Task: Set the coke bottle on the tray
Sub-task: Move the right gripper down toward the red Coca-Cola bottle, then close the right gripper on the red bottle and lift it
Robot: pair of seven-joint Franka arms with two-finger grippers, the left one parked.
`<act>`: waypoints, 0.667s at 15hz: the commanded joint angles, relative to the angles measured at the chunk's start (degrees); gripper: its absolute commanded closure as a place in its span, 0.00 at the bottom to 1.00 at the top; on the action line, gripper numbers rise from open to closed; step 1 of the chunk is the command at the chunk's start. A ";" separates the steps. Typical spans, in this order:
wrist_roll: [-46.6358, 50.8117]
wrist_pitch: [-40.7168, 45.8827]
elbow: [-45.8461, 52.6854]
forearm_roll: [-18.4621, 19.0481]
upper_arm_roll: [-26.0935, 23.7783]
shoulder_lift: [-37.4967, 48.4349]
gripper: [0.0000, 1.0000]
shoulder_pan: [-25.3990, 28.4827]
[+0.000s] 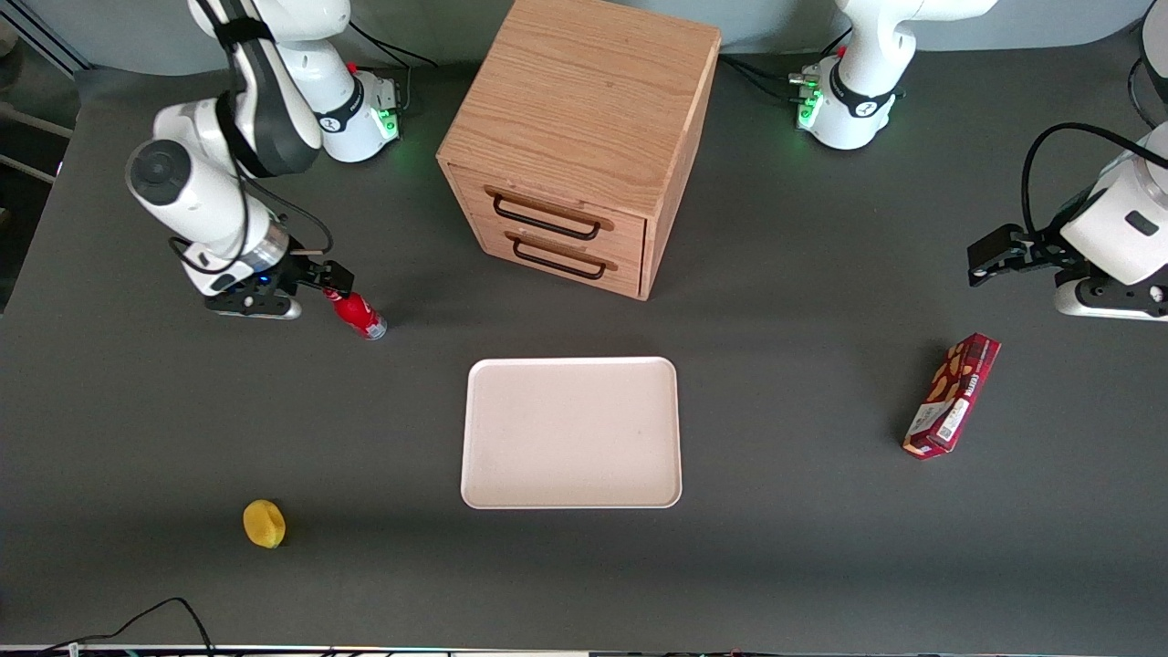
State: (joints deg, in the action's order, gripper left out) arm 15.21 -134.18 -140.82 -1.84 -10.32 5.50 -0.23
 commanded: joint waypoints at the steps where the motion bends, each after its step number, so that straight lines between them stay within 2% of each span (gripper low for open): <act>1: 0.44 -4.24 -2.35 -1.41 -0.49 -0.84 0.00 0.23; 2: 0.70 -4.16 -2.44 -1.33 -0.49 -0.50 0.00 0.32; 3: 0.62 -4.07 -2.61 -1.33 -0.49 -0.40 0.15 0.32; 4: 0.53 -4.07 -2.62 -1.33 -0.66 -0.40 0.58 0.32; 5: 0.27 -3.89 -2.62 -1.24 -1.36 -0.32 0.83 0.23; 6: 0.26 -3.81 -2.53 -1.24 -1.54 -0.14 1.00 0.23; 10: 0.09 -2.67 -2.27 -1.24 -1.63 0.82 1.00 0.32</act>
State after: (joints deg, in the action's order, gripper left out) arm 15.33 -137.78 -143.02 -1.90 -11.80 4.70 -0.24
